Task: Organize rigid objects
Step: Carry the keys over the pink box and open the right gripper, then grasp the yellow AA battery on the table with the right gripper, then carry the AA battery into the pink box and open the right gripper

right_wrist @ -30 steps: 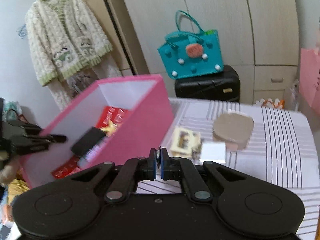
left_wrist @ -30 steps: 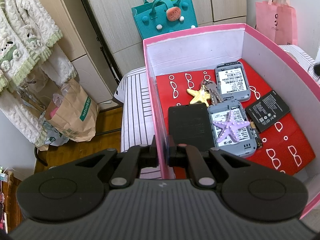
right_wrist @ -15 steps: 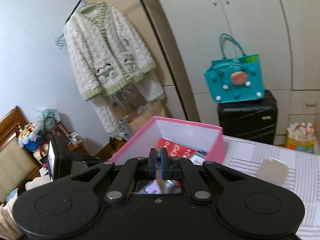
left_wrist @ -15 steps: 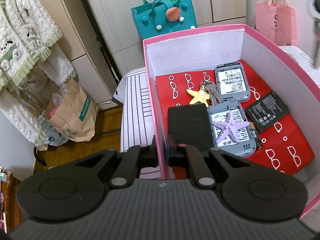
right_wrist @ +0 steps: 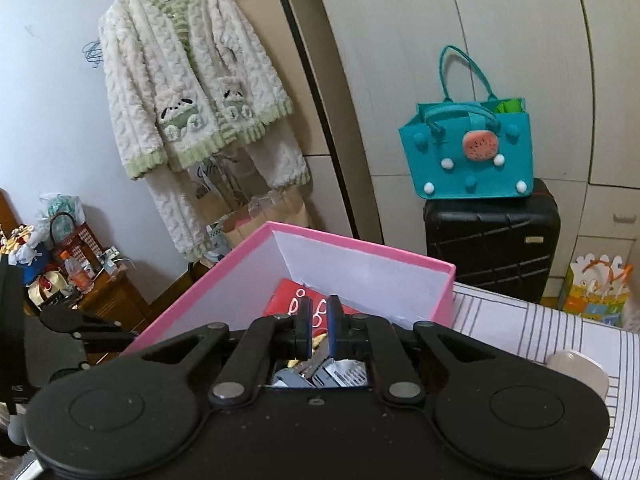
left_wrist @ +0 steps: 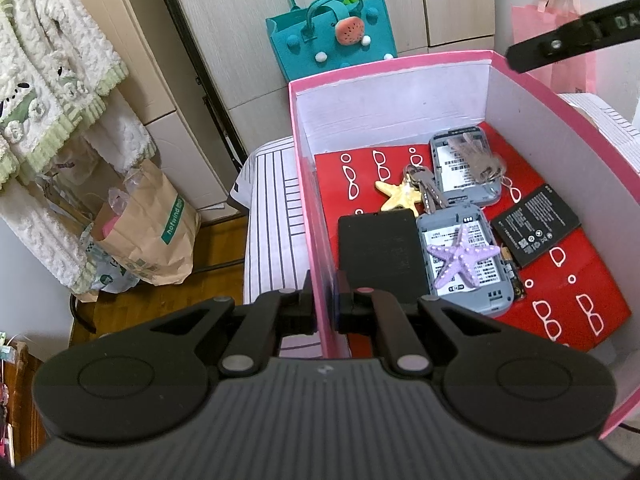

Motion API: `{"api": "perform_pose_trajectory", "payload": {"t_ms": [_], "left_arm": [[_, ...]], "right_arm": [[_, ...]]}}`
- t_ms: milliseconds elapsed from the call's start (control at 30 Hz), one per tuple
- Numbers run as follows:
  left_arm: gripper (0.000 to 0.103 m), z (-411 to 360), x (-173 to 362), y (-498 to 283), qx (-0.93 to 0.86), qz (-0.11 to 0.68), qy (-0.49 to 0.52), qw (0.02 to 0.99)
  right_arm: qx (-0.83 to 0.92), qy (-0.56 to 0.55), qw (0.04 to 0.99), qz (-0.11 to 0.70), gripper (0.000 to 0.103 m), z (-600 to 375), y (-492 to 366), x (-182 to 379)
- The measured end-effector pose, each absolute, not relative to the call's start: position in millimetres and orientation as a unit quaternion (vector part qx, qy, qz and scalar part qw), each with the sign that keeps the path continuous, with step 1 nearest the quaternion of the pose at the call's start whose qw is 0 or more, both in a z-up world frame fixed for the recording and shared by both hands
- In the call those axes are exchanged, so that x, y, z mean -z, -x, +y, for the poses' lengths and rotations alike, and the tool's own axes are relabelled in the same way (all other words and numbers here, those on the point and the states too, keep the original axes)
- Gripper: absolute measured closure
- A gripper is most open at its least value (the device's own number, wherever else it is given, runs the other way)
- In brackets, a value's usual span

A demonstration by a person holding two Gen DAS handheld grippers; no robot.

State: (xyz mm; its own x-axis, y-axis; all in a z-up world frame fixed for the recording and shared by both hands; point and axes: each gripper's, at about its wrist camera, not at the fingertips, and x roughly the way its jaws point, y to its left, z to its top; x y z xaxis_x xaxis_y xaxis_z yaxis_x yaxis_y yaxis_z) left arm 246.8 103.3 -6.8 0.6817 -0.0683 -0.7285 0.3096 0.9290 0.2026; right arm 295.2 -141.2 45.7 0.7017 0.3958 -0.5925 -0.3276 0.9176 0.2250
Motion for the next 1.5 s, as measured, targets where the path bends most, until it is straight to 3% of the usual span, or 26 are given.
{"api": "perform_pose_trajectory", "payload": {"t_ms": [367,667,900,967,1067,1133,1500], "left_arm": [[0.097,101.7,6.8,-245.8,0.104,0.384,-0.16,0.903],[0.097,102.4,6.0,-246.6,0.105,0.383,-0.16,0.904],[0.097,102.1,6.1,-246.5,0.103,0.383,-0.164,0.903],[0.097,102.3,6.1,-246.6,0.103,0.383,-0.163,0.903],[0.097,101.4,6.5,-246.4,0.103,0.383,-0.165,0.903],[0.097,101.7,6.5,-246.2,0.103,0.383,-0.165,0.903],[0.097,101.8,6.4,-246.5,0.102,0.383,-0.164,0.903]], "right_arm": [[-0.128,-0.074,0.93,0.336,0.087,-203.8,-239.5,-56.2],[-0.089,-0.052,0.905,0.413,0.081,-238.3,-223.9,12.3],[-0.088,-0.001,0.896,0.436,0.081,-231.3,-230.5,43.9],[-0.086,0.015,0.896,0.436,0.076,-227.3,-233.9,49.7],[-0.075,0.05,0.901,0.423,0.077,-221.0,-235.0,55.6],[-0.079,0.061,0.902,0.419,0.09,-218.0,-233.1,55.8],[-0.104,0.0,0.913,0.394,0.092,-209.2,-210.2,14.1]]}}
